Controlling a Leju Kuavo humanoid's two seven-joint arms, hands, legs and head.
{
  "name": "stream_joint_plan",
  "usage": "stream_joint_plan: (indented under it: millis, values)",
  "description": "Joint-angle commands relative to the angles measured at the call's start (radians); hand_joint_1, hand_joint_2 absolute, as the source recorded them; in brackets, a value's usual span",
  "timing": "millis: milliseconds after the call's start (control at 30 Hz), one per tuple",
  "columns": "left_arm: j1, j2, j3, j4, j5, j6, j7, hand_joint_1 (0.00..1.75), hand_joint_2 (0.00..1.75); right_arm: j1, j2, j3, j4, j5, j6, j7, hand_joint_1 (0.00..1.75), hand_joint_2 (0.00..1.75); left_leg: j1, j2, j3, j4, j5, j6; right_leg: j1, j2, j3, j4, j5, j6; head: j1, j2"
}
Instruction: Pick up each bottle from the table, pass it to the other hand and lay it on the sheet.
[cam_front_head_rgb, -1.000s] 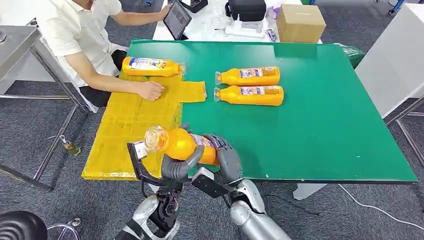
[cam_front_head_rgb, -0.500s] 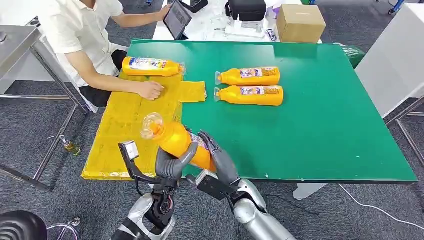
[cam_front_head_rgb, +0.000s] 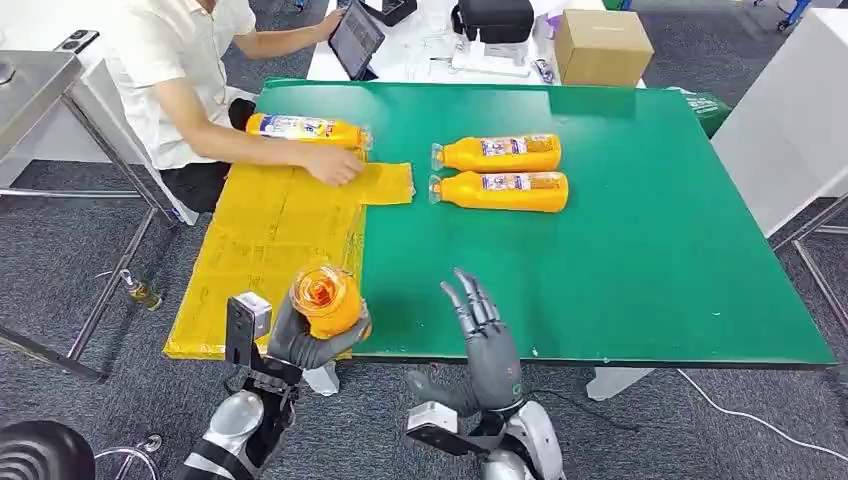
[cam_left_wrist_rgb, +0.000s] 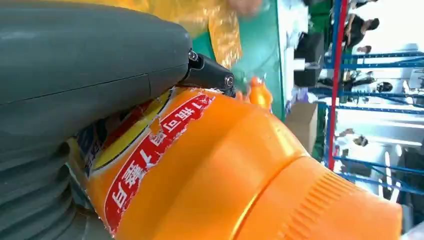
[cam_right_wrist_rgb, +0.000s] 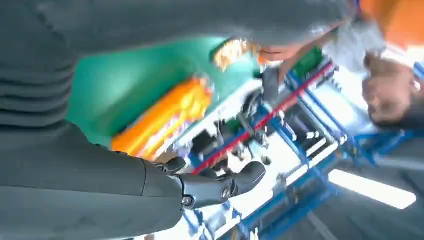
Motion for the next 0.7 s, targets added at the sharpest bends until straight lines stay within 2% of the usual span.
stream_joint_plan:
  millis: [33,133,200,300,367,400,433,467,500,600,700]
  values:
    - [-0.068,0.084,0.061,0.046,-0.269,0.101,0.07,1.75,1.75,0.076,0.219,-0.443,-0.33,0.098,0.0,-0.122,0.0,0.0,-0.001,0.001,0.0,0.002,-0.001,0.001,0.0,-0.001,-0.001,0.003,-0.001,-0.003,0.0,0.0]
    - [-0.106,0.095,0.073,0.072,-0.315,0.099,0.094,1.75,1.75,0.074,0.226,-0.482,-0.398,0.078,0.0,-0.122,0.0,0.0,0.0,-0.002,0.003,0.0,0.0,0.001,0.001,-0.003,0.003,0.001,-0.001,-0.003,0.0,0.0]
    - [-0.134,0.118,0.079,0.093,-0.45,0.152,0.134,1.75,1.75,0.073,0.255,-0.543,-0.523,0.055,0.0,-0.122,0.0,0.0,0.0,0.0,0.004,0.001,-0.001,0.002,0.001,-0.002,0.004,0.001,-0.001,-0.003,0.0,0.0]
    - [-0.177,0.14,0.094,0.12,-0.551,0.182,0.173,1.75,1.75,0.085,0.256,-0.573,-0.604,0.01,0.0,-0.122,0.0,0.0,-0.001,-0.001,0.003,0.001,-0.001,0.001,0.0,-0.003,0.002,0.002,-0.002,-0.003,0.0,0.0]
    - [-0.217,0.156,0.095,0.17,-0.751,0.248,0.244,1.75,1.75,0.103,0.248,-0.555,-0.585,0.001,0.0,-0.122,0.0,0.0,0.0,-0.004,0.004,0.001,-0.001,0.002,0.001,-0.006,0.004,0.001,-0.002,-0.004,0.0,0.0]
    - [-0.217,0.156,0.095,0.17,-0.751,0.248,0.244,1.75,1.75,0.103,0.248,-0.555,-0.585,0.001,0.0,-0.122,0.0,0.0,0.0,-0.002,0.004,0.0,0.0,0.001,0.001,-0.004,0.004,0.0,-0.001,-0.003,-0.001,0.0]
    - [-0.237,0.165,0.074,0.193,-0.82,0.286,0.302,1.75,1.75,0.099,0.243,-0.538,-0.548,-0.006,0.0,-0.122,0.0,0.0,0.0,-0.001,0.003,0.0,0.001,0.0,0.001,-0.002,0.002,0.0,0.0,-0.002,0.0,0.0]
    - [-0.283,0.15,0.072,0.274,-0.939,0.303,0.329,1.75,1.75,0.099,0.235,-0.505,-0.51,-0.035,0.0,-0.122,0.0,0.0,0.001,-0.002,0.008,-0.001,-0.001,0.002,0.002,-0.004,0.008,-0.001,-0.002,-0.005,0.0,0.0]
    - [-0.304,0.139,0.075,0.302,-0.968,0.302,0.338,1.75,1.75,0.092,0.237,-0.496,-0.491,-0.03,0.0,-0.122,0.0,0.0,0.0,-0.001,0.004,-0.001,0.001,0.0,0.001,-0.002,0.004,-0.001,0.0,-0.002,0.0,0.0]
    - [-0.394,0.099,0.074,0.454,-1.075,0.277,0.373,1.75,1.75,0.077,0.225,-0.458,-0.417,-0.049,0.0,-0.122,0.0,0.0,0.001,-0.003,0.006,-0.001,0.001,0.001,0.002,-0.005,0.007,-0.002,0.0,-0.003,0.0,0.0]
    - [-0.415,0.089,0.07,0.487,-1.091,0.257,0.389,1.75,1.75,0.075,0.222,-0.453,-0.401,-0.046,0.0,-0.122,0.0,0.0,0.001,-0.003,0.005,-0.001,0.001,0.001,0.002,-0.004,0.006,-0.002,0.0,-0.003,0.0,0.0]
